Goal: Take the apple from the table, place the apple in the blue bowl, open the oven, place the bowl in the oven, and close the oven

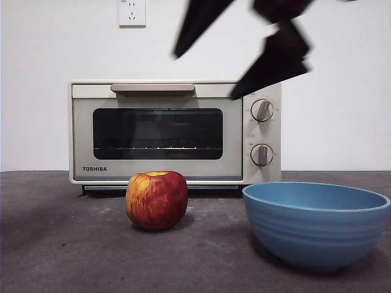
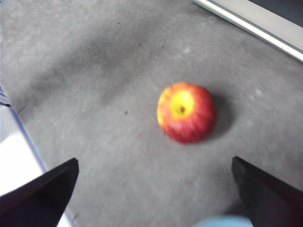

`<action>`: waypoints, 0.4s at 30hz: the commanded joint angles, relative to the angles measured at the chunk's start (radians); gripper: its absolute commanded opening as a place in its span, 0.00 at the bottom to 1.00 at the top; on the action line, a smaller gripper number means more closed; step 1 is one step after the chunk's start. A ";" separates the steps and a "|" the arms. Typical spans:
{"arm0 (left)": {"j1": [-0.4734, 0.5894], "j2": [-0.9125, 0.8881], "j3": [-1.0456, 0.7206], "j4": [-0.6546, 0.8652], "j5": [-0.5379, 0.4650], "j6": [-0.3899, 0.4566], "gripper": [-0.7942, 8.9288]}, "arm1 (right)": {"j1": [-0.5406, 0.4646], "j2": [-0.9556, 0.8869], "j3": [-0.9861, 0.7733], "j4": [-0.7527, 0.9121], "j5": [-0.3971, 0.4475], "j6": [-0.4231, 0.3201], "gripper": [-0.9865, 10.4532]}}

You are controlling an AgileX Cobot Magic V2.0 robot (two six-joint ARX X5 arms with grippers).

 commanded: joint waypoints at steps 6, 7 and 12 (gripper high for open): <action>-0.002 0.006 0.019 0.010 0.002 0.014 0.09 | 0.056 0.315 0.219 0.004 0.064 -0.013 0.54; -0.002 0.006 0.019 0.010 0.002 0.014 0.09 | 0.058 0.350 0.242 0.000 0.080 -0.018 0.54; -0.002 0.006 0.019 0.010 0.002 0.014 0.09 | 0.060 0.487 0.322 -0.011 0.120 -0.033 0.54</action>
